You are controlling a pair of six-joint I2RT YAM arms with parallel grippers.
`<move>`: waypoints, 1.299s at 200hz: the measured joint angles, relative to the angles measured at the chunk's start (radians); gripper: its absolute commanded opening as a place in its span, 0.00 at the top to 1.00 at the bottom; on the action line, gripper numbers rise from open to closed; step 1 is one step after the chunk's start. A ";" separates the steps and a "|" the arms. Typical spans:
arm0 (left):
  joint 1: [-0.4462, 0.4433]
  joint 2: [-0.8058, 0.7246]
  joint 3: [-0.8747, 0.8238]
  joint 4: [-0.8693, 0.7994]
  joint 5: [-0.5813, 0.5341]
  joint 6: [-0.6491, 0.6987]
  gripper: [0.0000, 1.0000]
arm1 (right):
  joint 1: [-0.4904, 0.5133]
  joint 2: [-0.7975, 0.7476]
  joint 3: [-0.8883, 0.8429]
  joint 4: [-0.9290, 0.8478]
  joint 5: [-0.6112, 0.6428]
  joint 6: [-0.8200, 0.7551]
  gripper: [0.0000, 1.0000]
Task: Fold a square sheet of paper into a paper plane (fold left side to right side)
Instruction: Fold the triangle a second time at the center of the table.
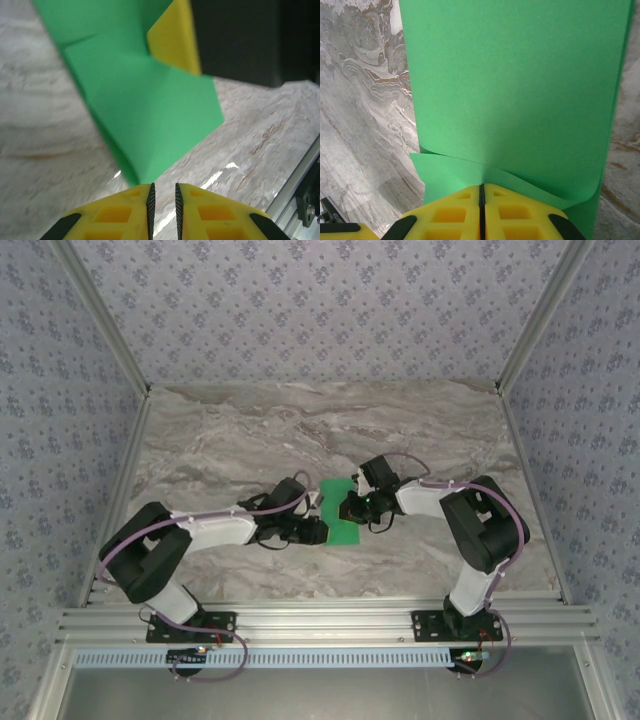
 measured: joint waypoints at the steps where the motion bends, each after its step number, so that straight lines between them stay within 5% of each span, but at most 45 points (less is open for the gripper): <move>1: 0.000 0.002 0.002 0.000 0.000 0.000 0.79 | 0.000 0.000 0.000 0.000 0.000 0.000 0.90; 101: -0.001 0.125 0.054 -0.021 -0.002 0.019 0.82 | 0.001 -0.010 0.001 -0.007 0.000 -0.015 0.90; 168: -0.032 0.127 0.090 -0.085 -0.076 0.018 0.83 | 0.051 -0.164 -0.047 -0.032 0.003 -0.044 0.92; 260: -0.058 0.146 0.142 -0.172 -0.144 0.011 0.83 | 0.102 -0.115 -0.080 0.009 0.008 -0.021 0.92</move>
